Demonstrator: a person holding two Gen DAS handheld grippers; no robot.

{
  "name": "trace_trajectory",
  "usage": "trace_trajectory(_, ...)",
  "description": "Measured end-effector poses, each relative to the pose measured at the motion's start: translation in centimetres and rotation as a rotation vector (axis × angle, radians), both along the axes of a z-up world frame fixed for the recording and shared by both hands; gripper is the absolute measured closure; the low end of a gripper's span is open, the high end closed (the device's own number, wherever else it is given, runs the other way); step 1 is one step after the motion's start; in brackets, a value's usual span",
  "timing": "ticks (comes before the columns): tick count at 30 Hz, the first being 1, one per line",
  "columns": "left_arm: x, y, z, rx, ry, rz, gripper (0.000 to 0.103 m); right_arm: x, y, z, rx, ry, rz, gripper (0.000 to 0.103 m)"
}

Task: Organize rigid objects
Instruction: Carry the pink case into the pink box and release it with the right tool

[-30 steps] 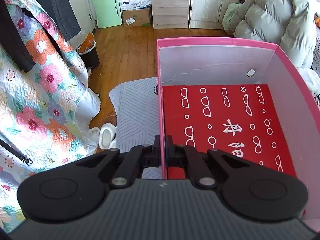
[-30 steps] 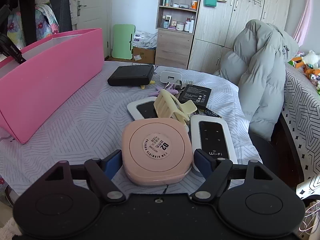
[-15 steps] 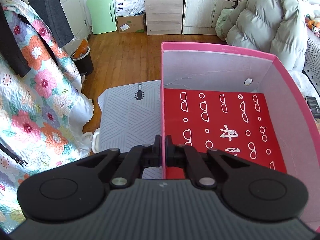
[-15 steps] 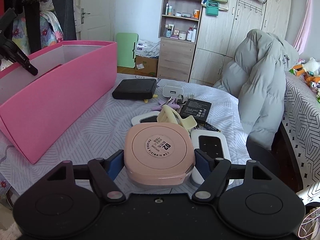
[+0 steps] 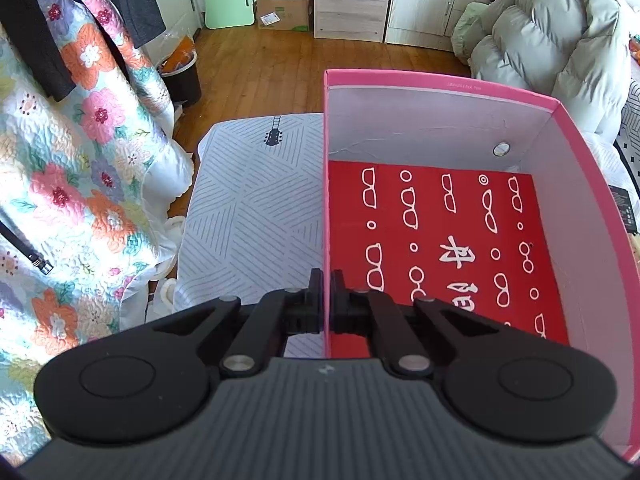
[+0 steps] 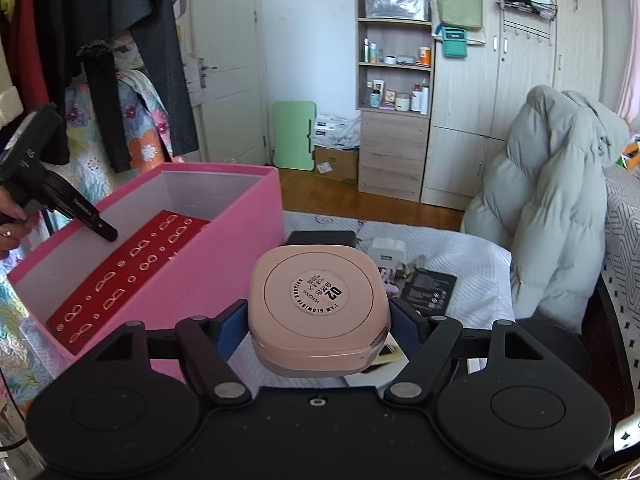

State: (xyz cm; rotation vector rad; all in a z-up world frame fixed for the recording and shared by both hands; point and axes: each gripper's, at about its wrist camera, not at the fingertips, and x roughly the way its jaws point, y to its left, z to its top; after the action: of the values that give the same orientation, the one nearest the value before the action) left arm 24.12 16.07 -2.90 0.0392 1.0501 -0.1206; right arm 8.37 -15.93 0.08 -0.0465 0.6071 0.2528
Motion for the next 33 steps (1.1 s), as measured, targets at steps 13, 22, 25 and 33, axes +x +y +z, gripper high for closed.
trace_trajectory(13,-0.6,-0.8,-0.6,-0.005,0.008,0.048,0.101,6.1,6.2,6.5,0.116,0.131,0.258,0.024)
trace_trajectory(22,-1.1,-1.3,-1.4,0.034,-0.054,0.041,0.100,13.5,13.3,4.1,0.173,0.373,0.267,0.024)
trace_trajectory(25,-1.2,-0.9,-1.6,0.005,-0.056,0.044,0.101,15.9,15.3,2.0,0.200,0.450,0.249,0.024)
trace_trajectory(33,-1.2,-0.8,-1.7,-0.011,-0.058,0.043,0.100,21.4,18.4,-4.1,0.239,0.619,0.146,0.024)
